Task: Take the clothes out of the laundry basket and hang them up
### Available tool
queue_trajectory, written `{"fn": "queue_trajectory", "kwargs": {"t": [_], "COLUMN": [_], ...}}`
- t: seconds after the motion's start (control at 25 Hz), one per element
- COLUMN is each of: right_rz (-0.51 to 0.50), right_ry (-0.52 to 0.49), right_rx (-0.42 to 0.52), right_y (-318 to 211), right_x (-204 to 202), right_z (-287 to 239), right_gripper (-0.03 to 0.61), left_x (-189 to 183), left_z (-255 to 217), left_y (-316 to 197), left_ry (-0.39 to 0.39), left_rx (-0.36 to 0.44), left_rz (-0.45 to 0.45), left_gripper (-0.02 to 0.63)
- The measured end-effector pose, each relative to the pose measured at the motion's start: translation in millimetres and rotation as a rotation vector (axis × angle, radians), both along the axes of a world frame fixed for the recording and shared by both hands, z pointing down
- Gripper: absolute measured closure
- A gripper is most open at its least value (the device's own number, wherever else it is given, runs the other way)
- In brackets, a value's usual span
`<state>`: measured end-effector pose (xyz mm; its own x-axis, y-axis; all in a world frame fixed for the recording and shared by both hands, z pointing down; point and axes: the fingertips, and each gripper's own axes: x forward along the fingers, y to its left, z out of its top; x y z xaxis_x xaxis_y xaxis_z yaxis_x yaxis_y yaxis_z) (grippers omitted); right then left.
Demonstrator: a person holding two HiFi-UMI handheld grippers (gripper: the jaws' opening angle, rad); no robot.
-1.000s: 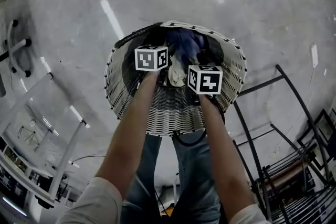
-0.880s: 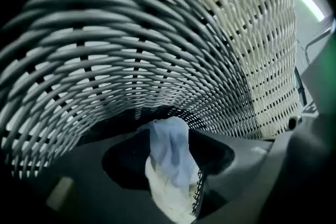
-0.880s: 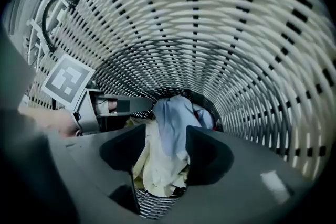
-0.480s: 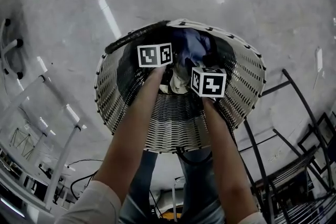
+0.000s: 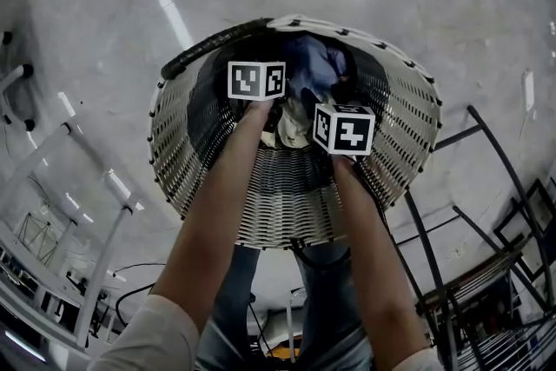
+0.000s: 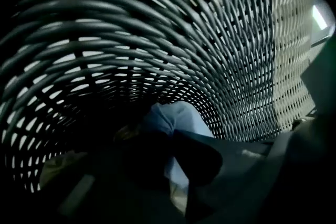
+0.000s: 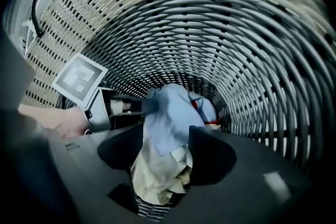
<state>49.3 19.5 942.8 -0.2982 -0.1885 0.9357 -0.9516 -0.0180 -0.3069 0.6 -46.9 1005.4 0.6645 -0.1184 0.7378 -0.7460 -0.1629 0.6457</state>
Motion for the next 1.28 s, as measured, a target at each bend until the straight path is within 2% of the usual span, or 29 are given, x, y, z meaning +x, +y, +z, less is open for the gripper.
{"fn": "queue_trajectory", "kwargs": {"t": [0.16,0.4,0.76,1.28], "right_rz": [-0.004,-0.058,-0.017,-0.037], "right_ry": [-0.013,-0.042,-0.061,-0.044], "right_rx": [0.0,-0.01,0.016,0.108], "right_y": [4.2,17.0,20.5,16.6], "right_x": [-4.7,-18.6,-20.3,-26.7], "right_z": [-8.2,-29.1,-71.0,-162.1], "right_gripper": [0.273,0.265,0.267,0.262], "left_x": [-2.0,-0.8,-5.6,-14.5], "left_z": [-20.9,-65.2,-145.8,-268.5], "left_y": [-3.4,-12.3,-14.8,0.2], "left_ry": [0.035,0.08,0.103,0.201], "left_rx": [0.015,0.075,0.159,0.246], "left_rz": [0.0,0.052,0.091,0.123], "left_gripper": [0.597,0.597,0.597,0.598]}}
